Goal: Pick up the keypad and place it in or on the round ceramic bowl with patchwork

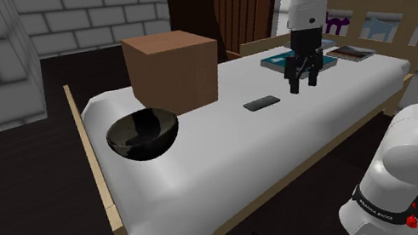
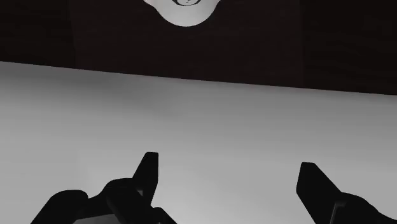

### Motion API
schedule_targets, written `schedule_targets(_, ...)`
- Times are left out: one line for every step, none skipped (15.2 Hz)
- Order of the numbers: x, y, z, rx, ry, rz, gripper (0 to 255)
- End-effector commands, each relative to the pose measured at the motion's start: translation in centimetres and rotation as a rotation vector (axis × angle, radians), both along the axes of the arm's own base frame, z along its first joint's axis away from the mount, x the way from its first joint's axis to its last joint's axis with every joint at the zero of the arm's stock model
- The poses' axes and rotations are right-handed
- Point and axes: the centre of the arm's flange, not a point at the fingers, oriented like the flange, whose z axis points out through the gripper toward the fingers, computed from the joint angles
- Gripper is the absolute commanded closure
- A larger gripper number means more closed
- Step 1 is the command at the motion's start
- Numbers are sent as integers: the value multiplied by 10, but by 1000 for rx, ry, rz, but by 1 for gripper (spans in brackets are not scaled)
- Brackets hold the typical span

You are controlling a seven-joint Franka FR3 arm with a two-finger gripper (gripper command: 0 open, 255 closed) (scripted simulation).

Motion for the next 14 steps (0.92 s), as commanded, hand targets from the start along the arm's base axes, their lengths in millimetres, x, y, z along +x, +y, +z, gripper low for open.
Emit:
schedule_targets(0,0,0,0,0,0,0)
schedule_targets(6,-7,-6,9,-21,110,0)
schedule_targets(12,-13,-12,18,-43,221,0)
schedule_targets(20,-18,-17,26,-64,331,0)
schedule_targets(28,-22,-23,35,-86,441,0)
schedule_targets(36,-25,-28,44,-107,551,0)
schedule_targets(45,-28,-33,53,-128,662,0)
schedule_targets(55,-29,-38,62,-150,772,0)
schedule_targets(64,-29,-43,70,-171,882,0)
schedule_targets(74,-28,-48,79,-192,992,0)
schedule_targets(83,-26,-52,88,-214,1103,0)
schedule_targets(92,-23,-56,97,-235,1213,0)
schedule_targets(101,-19,-60,106,-257,1323,0)
schedule_targets(107,-16,-63,111,-270,1394,0)
